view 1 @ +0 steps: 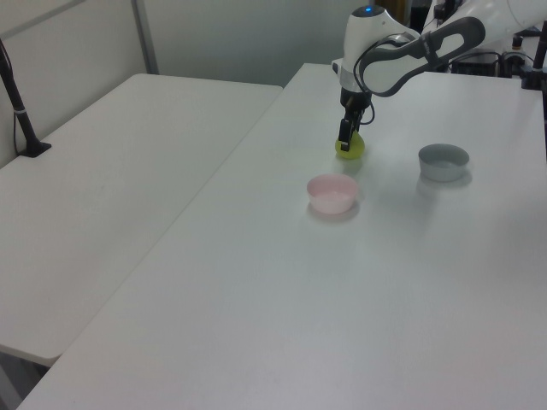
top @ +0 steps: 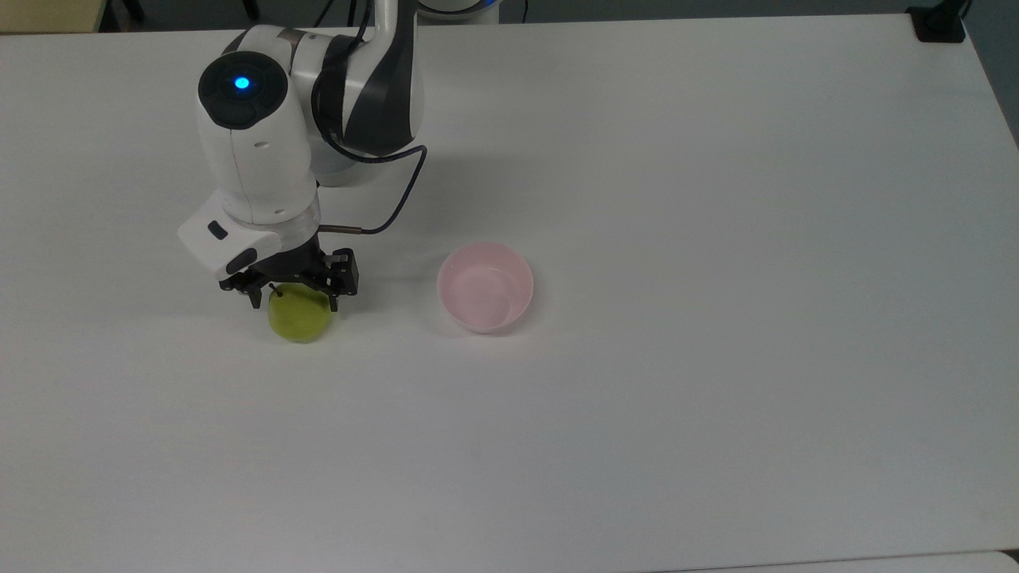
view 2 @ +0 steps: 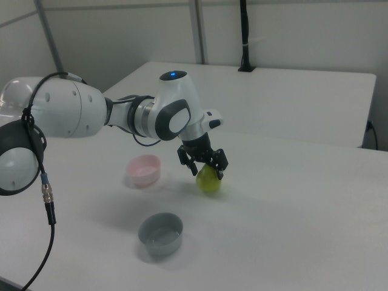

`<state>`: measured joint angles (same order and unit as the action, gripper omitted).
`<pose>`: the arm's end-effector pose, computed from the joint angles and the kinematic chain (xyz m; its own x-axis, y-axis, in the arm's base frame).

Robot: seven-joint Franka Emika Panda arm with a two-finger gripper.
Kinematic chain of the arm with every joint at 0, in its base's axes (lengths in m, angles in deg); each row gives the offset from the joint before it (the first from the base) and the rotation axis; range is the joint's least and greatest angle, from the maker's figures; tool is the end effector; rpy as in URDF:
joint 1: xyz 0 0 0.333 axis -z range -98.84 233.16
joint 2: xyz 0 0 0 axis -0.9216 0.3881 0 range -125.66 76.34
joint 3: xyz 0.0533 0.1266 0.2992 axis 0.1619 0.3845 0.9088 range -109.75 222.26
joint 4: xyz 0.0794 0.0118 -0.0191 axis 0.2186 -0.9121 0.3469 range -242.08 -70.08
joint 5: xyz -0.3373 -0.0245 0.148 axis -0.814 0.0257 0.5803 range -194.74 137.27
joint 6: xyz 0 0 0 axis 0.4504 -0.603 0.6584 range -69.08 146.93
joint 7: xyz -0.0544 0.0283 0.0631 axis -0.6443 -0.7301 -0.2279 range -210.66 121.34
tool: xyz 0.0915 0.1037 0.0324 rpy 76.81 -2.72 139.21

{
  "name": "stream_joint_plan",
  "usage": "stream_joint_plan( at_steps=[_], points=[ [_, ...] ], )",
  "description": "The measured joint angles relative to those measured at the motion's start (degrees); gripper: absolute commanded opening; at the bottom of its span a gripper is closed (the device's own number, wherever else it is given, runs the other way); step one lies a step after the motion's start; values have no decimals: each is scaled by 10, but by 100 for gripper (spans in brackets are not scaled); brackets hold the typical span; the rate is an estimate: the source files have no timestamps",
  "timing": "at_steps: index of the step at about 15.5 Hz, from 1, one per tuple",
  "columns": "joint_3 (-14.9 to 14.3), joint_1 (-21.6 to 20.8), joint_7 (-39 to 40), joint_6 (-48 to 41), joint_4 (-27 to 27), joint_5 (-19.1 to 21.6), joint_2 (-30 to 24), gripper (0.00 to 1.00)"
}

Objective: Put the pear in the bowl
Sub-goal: 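Close the gripper on the green pear and lift it, then carry the held pear over to the pink bowl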

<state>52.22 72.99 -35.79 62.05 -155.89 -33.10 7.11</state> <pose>0.6917 -0.1170 0.3250 0.9905 0.0483 0.1287 0.0324 -0.9919 0.1231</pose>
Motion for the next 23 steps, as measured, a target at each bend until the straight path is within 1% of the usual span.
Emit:
stream_joint_plan(
  at_steps=[1,3,4,11,14,19,23],
  points=[
    [0,0,0,1,0,0,0,60],
    [0,0,0,5,-2,-1,0,45],
    [0,0,0,5,-2,-1,0,39],
    [0,0,0,6,1,-1,-8,38],
    [0,1,0,-18,4,-1,-36,38],
    [-1,7,0,-94,11,-1,-102,38],
    [1,7,0,-120,15,6,-126,38]
  ],
)
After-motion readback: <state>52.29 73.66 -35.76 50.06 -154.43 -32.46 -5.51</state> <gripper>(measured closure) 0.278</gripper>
